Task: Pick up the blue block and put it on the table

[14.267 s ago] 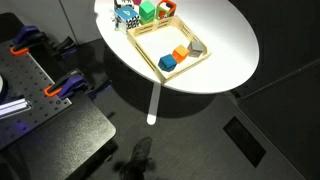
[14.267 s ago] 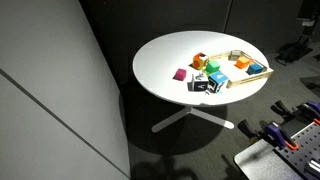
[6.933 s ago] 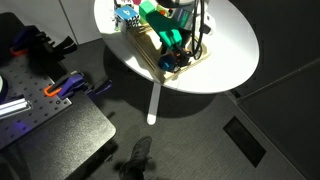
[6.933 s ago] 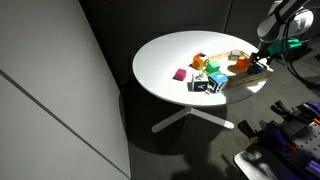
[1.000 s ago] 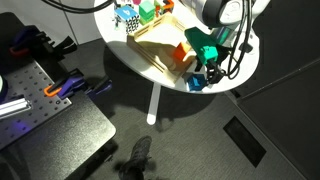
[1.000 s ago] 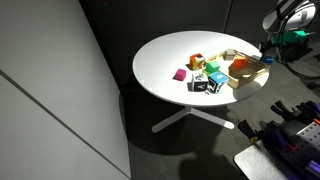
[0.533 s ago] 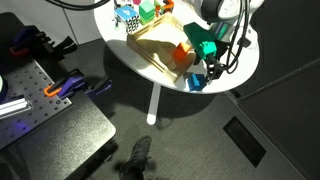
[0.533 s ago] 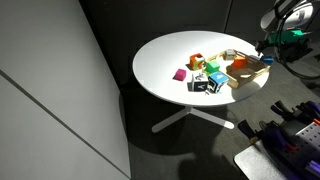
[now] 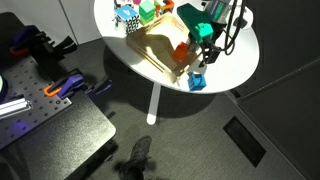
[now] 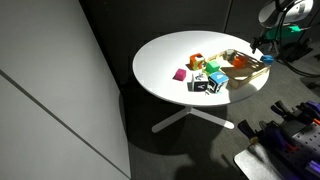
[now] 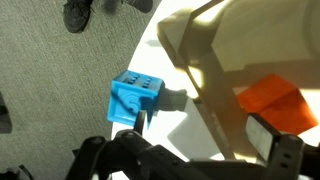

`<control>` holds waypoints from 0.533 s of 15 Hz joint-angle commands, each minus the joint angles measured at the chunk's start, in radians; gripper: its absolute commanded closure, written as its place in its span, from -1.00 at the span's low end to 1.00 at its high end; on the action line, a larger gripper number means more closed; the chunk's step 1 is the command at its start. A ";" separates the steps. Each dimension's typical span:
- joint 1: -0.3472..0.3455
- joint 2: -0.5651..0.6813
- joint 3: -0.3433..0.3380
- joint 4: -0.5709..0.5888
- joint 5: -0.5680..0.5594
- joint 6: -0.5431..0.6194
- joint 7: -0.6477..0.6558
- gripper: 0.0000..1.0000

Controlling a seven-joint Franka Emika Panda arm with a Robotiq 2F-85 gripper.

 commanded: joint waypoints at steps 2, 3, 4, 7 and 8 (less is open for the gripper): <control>0.001 -0.148 0.054 -0.133 0.013 -0.050 -0.108 -1.00; 0.006 -0.170 0.059 -0.150 0.009 -0.079 -0.120 -1.00; 0.014 -0.191 0.060 -0.165 0.004 -0.107 -0.125 -1.00; 0.047 -0.252 0.045 -0.208 -0.021 -0.186 -0.110 -1.00; 0.059 -0.273 0.040 -0.227 -0.031 -0.197 -0.097 -1.00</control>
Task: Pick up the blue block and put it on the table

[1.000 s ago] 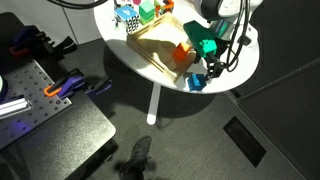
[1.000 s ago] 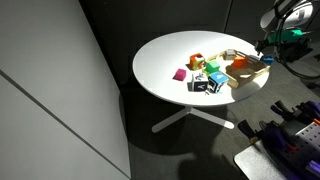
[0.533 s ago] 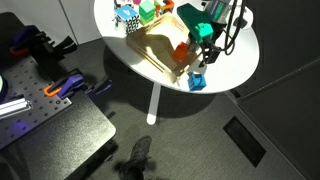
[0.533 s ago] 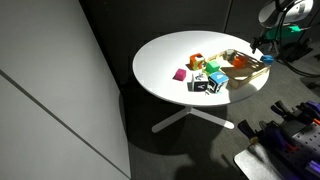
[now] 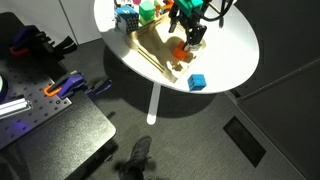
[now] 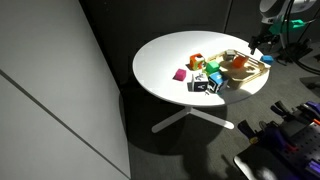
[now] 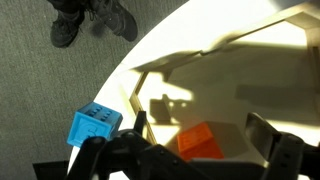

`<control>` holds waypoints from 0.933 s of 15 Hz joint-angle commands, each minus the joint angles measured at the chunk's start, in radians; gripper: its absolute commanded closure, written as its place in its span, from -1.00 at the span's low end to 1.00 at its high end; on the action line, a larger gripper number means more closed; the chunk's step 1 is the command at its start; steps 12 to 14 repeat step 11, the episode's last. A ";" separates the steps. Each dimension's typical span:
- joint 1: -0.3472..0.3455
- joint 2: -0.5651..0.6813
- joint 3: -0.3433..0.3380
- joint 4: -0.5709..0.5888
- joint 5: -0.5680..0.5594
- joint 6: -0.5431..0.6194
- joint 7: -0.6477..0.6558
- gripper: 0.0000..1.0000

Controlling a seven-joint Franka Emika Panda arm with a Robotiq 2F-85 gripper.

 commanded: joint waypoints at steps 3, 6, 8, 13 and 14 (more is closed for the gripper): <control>0.050 -0.146 -0.026 -0.134 -0.041 -0.006 0.022 -1.00; 0.061 -0.190 -0.028 -0.186 -0.042 0.046 0.019 -1.00; 0.059 -0.209 -0.022 -0.210 -0.029 0.059 0.002 -1.00; 0.057 -0.176 -0.020 -0.179 -0.016 0.045 0.003 -1.00; 0.057 -0.176 -0.020 -0.179 -0.016 0.045 0.003 -1.00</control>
